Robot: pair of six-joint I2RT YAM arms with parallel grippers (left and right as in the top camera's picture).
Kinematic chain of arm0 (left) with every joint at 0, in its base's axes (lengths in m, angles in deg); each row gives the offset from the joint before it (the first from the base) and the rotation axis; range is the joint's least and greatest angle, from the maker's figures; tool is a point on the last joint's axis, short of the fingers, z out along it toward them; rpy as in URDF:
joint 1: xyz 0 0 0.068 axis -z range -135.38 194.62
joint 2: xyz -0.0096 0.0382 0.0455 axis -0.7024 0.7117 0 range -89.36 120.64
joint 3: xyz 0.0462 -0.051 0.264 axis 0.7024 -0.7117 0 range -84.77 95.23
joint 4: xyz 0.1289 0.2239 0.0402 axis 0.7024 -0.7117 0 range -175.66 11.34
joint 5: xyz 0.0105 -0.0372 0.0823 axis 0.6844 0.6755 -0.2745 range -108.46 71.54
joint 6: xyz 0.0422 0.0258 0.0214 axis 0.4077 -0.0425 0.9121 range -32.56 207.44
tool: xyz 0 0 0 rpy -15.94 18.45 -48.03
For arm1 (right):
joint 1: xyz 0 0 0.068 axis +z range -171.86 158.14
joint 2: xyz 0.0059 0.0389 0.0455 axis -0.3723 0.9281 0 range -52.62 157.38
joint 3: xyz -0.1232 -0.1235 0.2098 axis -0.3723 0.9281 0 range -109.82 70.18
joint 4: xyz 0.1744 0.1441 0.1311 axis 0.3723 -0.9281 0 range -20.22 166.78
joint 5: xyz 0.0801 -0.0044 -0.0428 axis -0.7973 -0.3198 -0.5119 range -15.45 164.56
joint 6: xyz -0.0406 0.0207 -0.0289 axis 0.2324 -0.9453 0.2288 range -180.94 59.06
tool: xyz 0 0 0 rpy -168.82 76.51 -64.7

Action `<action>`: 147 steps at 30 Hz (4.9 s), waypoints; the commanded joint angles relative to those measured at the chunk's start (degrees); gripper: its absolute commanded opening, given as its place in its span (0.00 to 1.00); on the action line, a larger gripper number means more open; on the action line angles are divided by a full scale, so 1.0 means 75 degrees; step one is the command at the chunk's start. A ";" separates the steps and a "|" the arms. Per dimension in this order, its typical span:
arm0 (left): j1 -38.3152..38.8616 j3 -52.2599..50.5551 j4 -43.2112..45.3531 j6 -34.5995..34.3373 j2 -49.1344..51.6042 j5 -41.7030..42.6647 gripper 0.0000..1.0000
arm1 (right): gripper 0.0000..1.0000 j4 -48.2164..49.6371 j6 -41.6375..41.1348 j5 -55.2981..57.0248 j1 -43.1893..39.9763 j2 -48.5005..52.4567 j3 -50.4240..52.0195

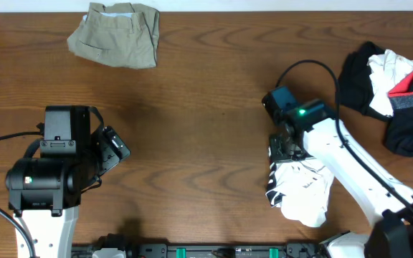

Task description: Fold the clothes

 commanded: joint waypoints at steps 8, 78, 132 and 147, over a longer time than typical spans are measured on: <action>-0.0038 -0.0017 -0.0023 0.0052 0.0009 -0.0099 0.98 | 0.02 -0.1574 -0.1472 0.0775 -0.0565 -0.0766 -0.0440; -0.0038 -0.0017 0.0032 0.0192 0.0009 -0.0096 0.98 | 0.11 0.5030 -0.1084 -0.4307 -0.1399 0.2763 0.1961; -0.0038 -0.0017 0.0023 0.0192 0.0009 -0.0093 0.98 | 0.27 -0.0481 0.0589 -0.1265 -0.0516 0.3515 -0.3587; -0.0038 -0.0017 0.0020 0.0192 0.0009 -0.0093 0.98 | 0.33 -0.0291 0.1072 -0.2381 -0.0519 0.3518 -0.3468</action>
